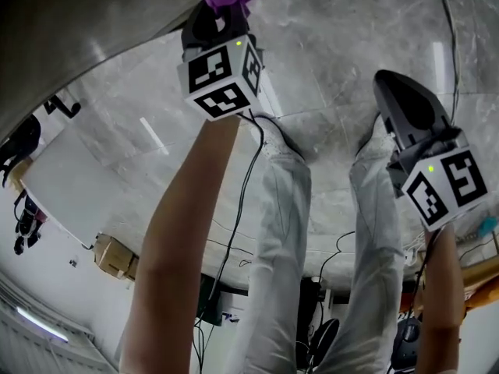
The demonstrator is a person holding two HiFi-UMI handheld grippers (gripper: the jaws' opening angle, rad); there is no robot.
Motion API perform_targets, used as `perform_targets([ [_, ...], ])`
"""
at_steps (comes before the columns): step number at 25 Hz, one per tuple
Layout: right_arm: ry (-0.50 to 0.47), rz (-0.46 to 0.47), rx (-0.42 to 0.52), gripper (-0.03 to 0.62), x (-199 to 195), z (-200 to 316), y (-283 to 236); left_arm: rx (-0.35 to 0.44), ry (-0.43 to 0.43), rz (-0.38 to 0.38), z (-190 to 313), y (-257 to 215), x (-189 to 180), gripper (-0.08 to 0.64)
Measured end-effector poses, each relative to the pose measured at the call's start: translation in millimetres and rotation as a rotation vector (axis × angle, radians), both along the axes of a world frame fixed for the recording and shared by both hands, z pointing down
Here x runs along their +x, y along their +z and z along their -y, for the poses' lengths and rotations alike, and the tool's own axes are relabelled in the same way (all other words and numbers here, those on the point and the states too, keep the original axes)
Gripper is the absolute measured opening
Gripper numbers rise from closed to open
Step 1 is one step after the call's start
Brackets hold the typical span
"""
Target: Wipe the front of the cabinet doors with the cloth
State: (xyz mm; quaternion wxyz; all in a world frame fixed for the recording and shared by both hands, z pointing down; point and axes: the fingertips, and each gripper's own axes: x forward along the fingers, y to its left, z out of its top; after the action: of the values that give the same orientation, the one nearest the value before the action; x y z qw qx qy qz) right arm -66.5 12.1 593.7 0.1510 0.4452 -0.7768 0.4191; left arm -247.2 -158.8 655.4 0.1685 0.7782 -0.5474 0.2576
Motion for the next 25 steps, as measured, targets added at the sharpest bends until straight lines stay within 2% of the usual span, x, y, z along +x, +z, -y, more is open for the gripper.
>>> perform_targets([
  [9,-0.044,-0.017,0.003,0.028,-52.1,-7.4,1.9,0.003,-0.071,0.098,-8.8,-1.3,-111.2,0.106],
  [14,-0.098,-0.015,0.015,0.028,-86.5,-6.5,-1.7,-0.003,-0.194,0.121,-14.4,-3.7,-177.5,0.106],
  [18,-0.136,-0.012,0.015,0.028,-105.9,-6.0,-6.6,-0.003,-0.325,0.124,-19.2,-13.5,-226.3,0.106],
  [22,-0.185,-0.018,0.027,0.028,-120.5,-3.4,-19.1,0.006,-0.369,0.122,-22.6,-30.2,-248.4,0.106],
  [25,-0.210,-0.025,0.040,0.028,-127.7,0.4,-35.6,0.017,-0.436,0.066,-27.4,-51.4,-255.8,0.106],
])
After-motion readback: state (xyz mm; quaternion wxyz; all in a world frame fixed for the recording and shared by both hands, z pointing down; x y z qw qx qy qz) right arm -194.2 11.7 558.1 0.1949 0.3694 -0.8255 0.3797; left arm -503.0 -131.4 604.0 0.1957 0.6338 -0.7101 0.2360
